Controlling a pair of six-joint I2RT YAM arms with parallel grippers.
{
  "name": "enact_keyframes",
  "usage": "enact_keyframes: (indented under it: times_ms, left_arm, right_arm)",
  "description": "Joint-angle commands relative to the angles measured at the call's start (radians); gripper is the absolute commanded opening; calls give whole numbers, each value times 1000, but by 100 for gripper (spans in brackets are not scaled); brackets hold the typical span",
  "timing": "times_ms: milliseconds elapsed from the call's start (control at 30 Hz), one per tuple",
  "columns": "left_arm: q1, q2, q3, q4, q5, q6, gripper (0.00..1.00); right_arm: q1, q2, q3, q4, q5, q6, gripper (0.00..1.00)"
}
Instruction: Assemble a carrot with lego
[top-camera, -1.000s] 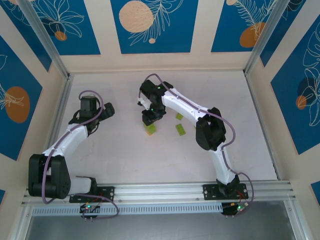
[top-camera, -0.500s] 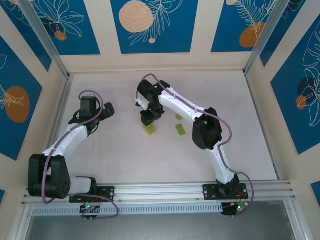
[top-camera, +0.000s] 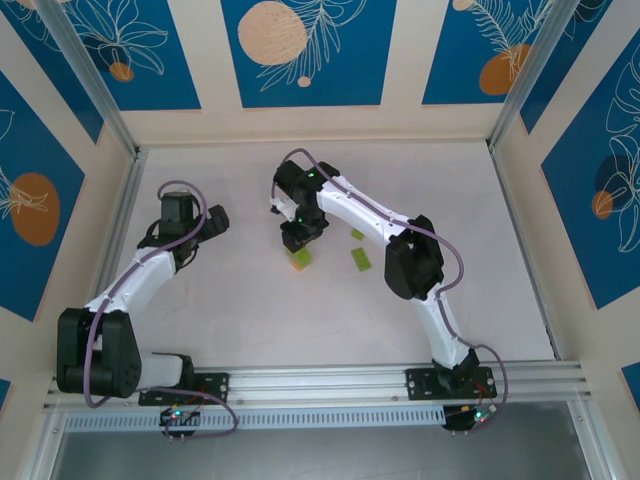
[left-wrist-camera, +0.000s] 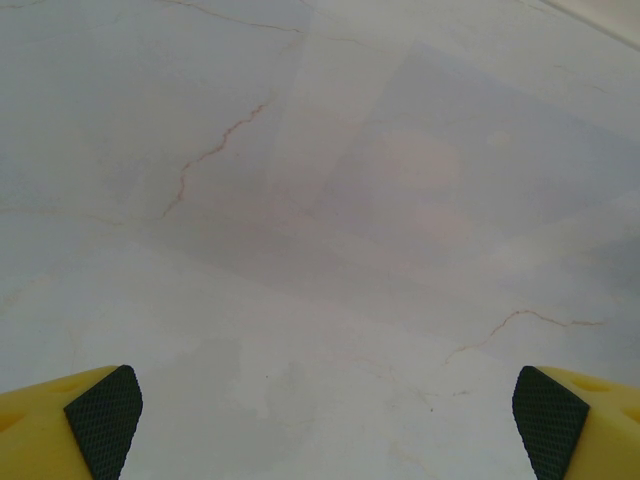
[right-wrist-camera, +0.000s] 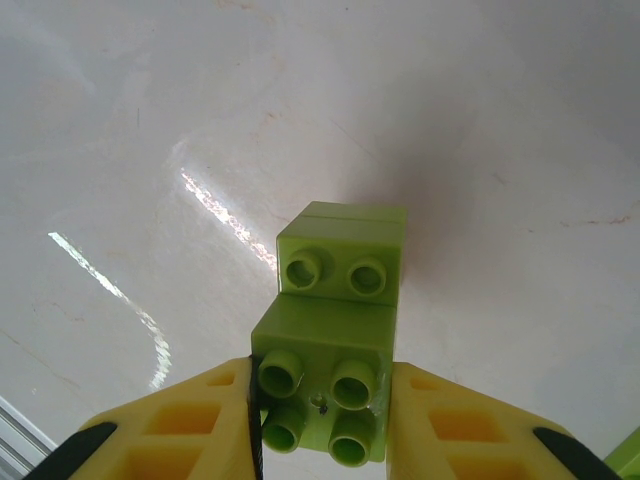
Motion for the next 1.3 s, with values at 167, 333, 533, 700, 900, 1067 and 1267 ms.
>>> enact_keyframes:
  times_ms: [167, 333, 533, 700, 900, 1067, 1267]
  left_arm:
    - [6, -7, 28, 5, 11, 9, 98]
    - [6, -13, 24, 3, 10, 11, 98]
    - [6, -12, 24, 4, 11, 9, 98]
    - [6, -13, 25, 2, 11, 10, 98]
    - [6, -18, 21, 2, 8, 10, 98]
    - [5, -17, 21, 2, 9, 11, 98]
    - [7, -20, 21, -1, 7, 11, 98]
  right_arm:
    - [20, 43, -21, -110, -21, -9, 31]
    - [20, 9, -46, -94, -22, 15, 31]
    - [23, -60, -112, -61, -42, 33, 31]
    - [26, -80, -124, -77, -42, 14, 31]
    - [30, -74, -137, -83, -36, 10, 32]
    - [31, -87, -154, -51, -40, 22, 39]
    - [30, -115, -147, -6, -42, 28, 47]
